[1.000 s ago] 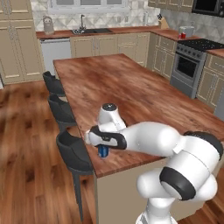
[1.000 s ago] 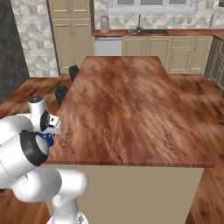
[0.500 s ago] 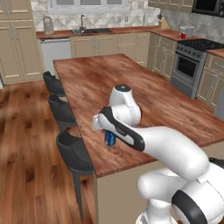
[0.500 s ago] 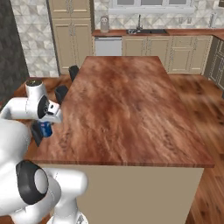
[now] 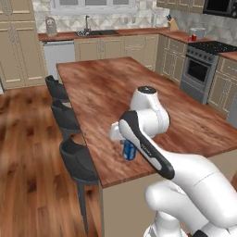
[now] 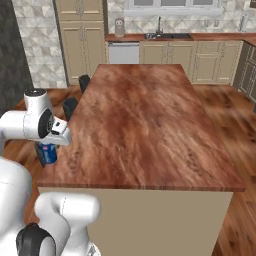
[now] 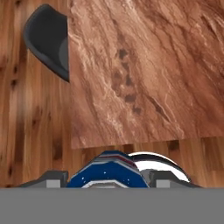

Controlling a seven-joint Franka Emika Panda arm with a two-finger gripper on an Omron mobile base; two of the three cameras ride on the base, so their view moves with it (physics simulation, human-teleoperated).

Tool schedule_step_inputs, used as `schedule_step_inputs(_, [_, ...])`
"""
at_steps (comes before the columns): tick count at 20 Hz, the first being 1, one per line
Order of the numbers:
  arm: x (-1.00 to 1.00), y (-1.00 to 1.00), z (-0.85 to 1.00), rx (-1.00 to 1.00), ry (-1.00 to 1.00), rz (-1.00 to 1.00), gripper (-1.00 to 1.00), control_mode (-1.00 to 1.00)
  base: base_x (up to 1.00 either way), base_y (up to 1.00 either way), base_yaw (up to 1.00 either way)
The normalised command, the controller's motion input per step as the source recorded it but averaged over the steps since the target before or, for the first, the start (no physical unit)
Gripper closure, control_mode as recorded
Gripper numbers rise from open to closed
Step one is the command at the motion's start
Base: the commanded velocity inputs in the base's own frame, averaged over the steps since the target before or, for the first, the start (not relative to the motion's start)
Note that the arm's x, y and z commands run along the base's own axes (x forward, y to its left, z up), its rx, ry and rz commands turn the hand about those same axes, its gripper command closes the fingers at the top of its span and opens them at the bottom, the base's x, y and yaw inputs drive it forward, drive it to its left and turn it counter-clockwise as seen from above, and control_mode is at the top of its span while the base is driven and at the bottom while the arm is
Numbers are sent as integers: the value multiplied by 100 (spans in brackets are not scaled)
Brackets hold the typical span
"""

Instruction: Four empty soda cans are scattered around the kitchen. Gather all the cans and cluster them next to the stove for recycling.

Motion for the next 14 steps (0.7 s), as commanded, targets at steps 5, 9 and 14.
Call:
schedule_step_inputs(5, [-4, 0, 0, 0, 3, 0, 100, 100, -39, -10, -4])
schedule_step_inputs(9, [0, 0, 0, 0, 0, 0, 100, 100, -97, -51, -14])
schedule_step_inputs(14, [0, 0, 0, 0, 0, 0, 100, 100, -98, -70, -18])
